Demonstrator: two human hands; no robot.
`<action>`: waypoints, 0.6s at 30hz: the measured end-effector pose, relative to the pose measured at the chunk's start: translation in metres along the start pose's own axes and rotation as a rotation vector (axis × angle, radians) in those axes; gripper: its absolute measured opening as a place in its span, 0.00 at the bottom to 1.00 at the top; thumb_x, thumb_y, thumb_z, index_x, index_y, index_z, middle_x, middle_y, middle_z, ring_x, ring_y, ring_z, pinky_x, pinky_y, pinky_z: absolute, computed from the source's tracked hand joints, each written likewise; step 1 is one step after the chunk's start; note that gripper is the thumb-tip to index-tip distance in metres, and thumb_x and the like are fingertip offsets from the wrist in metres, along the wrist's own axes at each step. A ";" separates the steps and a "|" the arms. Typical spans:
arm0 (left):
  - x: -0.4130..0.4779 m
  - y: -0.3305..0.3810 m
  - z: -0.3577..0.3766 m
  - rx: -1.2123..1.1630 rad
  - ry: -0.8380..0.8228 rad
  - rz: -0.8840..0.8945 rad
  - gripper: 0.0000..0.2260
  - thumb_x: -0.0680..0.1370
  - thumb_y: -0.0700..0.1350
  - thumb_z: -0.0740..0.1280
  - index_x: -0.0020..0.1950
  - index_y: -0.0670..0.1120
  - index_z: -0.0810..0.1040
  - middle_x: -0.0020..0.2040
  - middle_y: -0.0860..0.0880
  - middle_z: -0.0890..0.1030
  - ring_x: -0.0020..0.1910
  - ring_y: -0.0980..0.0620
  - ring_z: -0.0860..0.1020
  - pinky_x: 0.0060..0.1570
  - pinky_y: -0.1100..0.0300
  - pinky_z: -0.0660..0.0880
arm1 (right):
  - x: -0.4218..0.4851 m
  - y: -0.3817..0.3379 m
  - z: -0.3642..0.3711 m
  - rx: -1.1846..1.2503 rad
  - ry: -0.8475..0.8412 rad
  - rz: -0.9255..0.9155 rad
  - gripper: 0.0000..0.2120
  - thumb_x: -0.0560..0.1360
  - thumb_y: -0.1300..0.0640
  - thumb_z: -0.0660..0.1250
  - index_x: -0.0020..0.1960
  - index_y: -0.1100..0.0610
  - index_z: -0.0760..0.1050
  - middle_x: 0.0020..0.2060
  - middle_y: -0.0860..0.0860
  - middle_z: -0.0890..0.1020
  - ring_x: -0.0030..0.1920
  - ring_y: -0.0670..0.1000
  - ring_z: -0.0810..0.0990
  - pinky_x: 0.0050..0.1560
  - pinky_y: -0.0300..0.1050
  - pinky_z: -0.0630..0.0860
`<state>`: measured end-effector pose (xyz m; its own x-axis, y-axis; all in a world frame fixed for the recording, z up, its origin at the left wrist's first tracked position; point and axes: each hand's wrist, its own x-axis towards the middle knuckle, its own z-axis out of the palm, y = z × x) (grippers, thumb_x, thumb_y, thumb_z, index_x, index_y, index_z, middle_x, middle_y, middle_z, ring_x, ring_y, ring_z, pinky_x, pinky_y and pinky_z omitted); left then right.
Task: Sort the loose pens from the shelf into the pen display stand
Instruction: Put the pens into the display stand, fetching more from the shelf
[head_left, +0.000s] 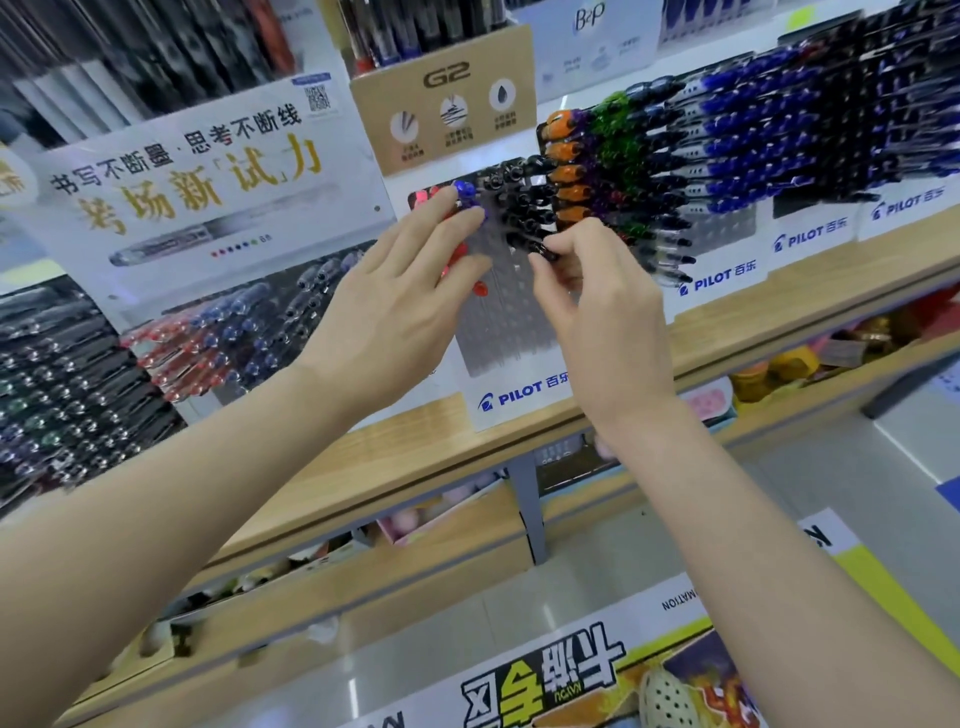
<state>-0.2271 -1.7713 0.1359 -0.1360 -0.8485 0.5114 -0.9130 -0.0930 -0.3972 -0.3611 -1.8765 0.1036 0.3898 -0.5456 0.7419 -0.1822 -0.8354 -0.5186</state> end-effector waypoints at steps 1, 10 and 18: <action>0.000 -0.001 0.000 -0.004 0.009 0.005 0.11 0.75 0.34 0.60 0.55 0.37 0.77 0.63 0.36 0.75 0.68 0.39 0.64 0.65 0.50 0.60 | 0.002 -0.001 0.001 0.008 -0.007 0.008 0.06 0.77 0.61 0.64 0.48 0.64 0.73 0.38 0.55 0.77 0.33 0.53 0.75 0.32 0.48 0.75; 0.002 -0.002 0.003 0.003 0.019 0.022 0.08 0.75 0.34 0.60 0.49 0.37 0.78 0.61 0.36 0.76 0.67 0.39 0.66 0.65 0.50 0.61 | 0.013 0.007 0.010 -0.226 -0.004 0.015 0.04 0.72 0.59 0.70 0.44 0.60 0.77 0.35 0.52 0.78 0.38 0.49 0.71 0.31 0.41 0.61; 0.001 -0.002 -0.002 0.015 -0.051 0.024 0.08 0.74 0.36 0.61 0.49 0.37 0.78 0.62 0.36 0.75 0.68 0.39 0.66 0.67 0.51 0.59 | 0.020 0.002 0.018 -0.441 0.037 0.045 0.07 0.68 0.56 0.74 0.43 0.57 0.79 0.35 0.52 0.78 0.35 0.54 0.76 0.28 0.39 0.54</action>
<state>-0.2266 -1.7711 0.1392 -0.1379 -0.8761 0.4619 -0.9039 -0.0793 -0.4203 -0.3371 -1.8880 0.1092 0.3419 -0.5771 0.7417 -0.5691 -0.7552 -0.3253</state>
